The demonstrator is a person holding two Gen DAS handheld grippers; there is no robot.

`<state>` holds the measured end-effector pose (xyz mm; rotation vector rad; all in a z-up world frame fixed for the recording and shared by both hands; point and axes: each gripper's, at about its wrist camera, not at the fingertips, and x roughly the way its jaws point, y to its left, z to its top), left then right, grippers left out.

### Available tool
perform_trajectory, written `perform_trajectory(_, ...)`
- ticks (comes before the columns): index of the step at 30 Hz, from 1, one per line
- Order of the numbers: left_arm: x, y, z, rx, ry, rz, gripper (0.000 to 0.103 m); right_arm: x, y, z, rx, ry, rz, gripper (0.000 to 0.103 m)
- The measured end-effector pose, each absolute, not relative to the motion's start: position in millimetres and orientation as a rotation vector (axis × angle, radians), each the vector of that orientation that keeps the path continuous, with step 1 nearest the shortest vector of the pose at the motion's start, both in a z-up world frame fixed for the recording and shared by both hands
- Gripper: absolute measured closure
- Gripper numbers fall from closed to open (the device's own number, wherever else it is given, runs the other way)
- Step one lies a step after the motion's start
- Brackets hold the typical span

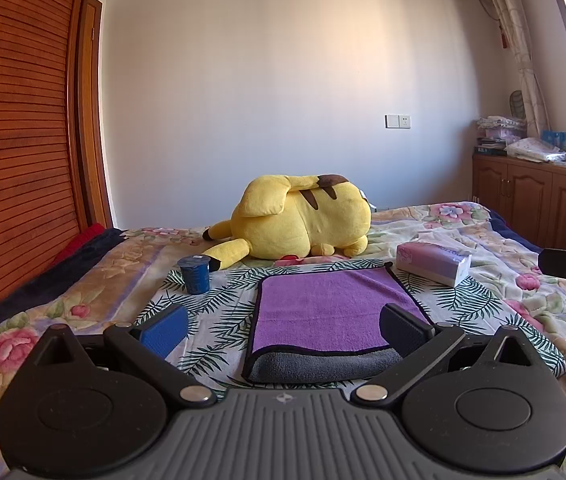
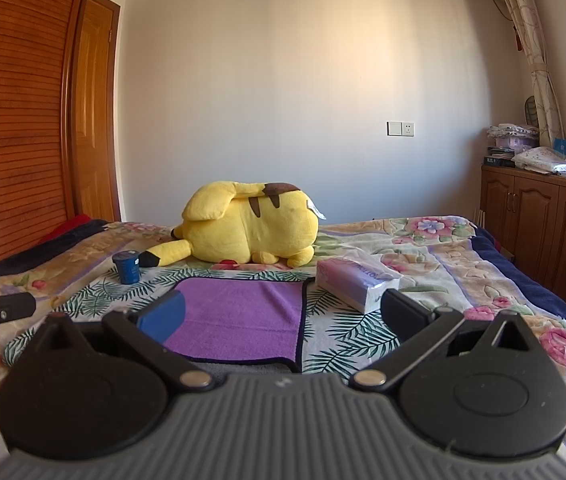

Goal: Fold towel

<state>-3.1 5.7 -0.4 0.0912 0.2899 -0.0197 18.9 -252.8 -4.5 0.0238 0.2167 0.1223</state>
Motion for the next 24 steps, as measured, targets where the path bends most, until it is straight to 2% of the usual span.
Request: perform_trajectory(24, -3.6, 5.3, 1.6, 0.089, 0.291, -0.017, 0.016, 18.5, -252.8, -4.0, 0.024, 0.216, 0.122, 0.0)
